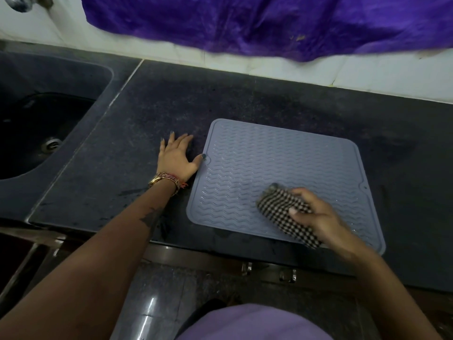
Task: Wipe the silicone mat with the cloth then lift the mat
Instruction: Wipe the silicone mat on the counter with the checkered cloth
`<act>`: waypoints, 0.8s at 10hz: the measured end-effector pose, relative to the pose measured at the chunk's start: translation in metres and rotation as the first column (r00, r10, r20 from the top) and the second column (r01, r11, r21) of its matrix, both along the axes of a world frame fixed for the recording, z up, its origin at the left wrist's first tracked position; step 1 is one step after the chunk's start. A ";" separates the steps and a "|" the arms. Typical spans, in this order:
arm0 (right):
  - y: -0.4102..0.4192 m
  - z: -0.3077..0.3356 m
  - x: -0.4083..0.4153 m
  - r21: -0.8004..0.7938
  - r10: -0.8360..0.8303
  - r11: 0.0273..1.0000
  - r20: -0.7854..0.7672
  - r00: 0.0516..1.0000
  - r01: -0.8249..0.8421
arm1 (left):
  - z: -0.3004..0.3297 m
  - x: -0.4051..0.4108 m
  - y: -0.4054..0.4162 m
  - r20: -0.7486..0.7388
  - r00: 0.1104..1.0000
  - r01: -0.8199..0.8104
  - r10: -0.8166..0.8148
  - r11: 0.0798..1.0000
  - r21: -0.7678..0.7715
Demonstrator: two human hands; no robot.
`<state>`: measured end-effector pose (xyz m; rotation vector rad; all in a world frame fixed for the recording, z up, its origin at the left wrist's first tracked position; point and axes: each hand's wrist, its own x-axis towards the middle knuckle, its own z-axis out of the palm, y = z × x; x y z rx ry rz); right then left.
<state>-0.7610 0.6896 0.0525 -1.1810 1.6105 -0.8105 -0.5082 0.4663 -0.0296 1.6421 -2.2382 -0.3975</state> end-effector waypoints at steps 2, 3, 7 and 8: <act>-0.004 -0.010 0.004 0.192 -0.297 0.954 0.501 0.812 0.231 | 0.000 0.000 0.000 -0.009 1.000 -0.001 0.001 1.000 -0.001; -0.013 -0.013 0.014 0.208 -0.227 0.968 0.508 0.831 0.137 | 0.000 0.000 0.000 -0.003 1.000 -0.003 0.003 1.000 0.002; -0.053 -0.017 0.031 -0.006 0.276 0.927 -0.662 0.696 -0.374 | -0.001 0.001 -0.002 -0.008 1.000 -0.004 0.004 1.000 0.000; -0.046 -0.023 0.034 -0.095 0.200 0.905 -0.763 0.614 -0.414 | 0.000 0.001 -0.001 -0.009 1.000 -0.004 0.004 1.000 -0.001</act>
